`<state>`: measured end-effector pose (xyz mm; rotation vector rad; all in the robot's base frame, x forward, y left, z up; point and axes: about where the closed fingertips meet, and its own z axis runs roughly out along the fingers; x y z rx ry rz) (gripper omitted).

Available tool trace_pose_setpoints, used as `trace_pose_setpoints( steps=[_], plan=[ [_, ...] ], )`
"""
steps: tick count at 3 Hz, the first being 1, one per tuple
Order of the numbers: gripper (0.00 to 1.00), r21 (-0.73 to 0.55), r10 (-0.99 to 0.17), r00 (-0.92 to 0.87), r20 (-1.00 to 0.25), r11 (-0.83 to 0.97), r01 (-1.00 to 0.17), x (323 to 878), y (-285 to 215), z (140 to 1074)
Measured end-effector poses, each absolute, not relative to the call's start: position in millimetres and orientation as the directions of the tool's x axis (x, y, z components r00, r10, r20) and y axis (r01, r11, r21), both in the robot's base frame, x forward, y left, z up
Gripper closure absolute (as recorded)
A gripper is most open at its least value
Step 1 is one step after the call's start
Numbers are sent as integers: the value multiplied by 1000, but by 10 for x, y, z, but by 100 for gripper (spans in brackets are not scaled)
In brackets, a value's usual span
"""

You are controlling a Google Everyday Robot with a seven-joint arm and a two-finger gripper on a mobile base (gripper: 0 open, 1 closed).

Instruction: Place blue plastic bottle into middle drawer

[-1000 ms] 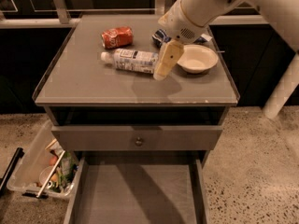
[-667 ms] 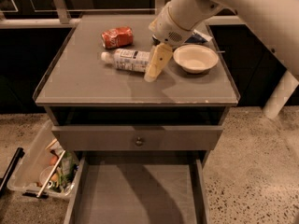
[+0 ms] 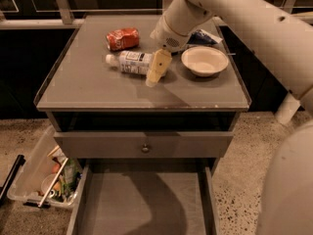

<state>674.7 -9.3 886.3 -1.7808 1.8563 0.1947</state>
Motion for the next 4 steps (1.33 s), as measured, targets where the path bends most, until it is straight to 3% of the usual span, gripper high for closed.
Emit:
trace_pose_setpoints(
  steps=[3, 4],
  plan=[
    [0, -202, -871, 36, -491, 73, -977, 7032, -7, 8521],
    [19, -202, -870, 36, -491, 73, -977, 7032, -6, 8519]
  ],
)
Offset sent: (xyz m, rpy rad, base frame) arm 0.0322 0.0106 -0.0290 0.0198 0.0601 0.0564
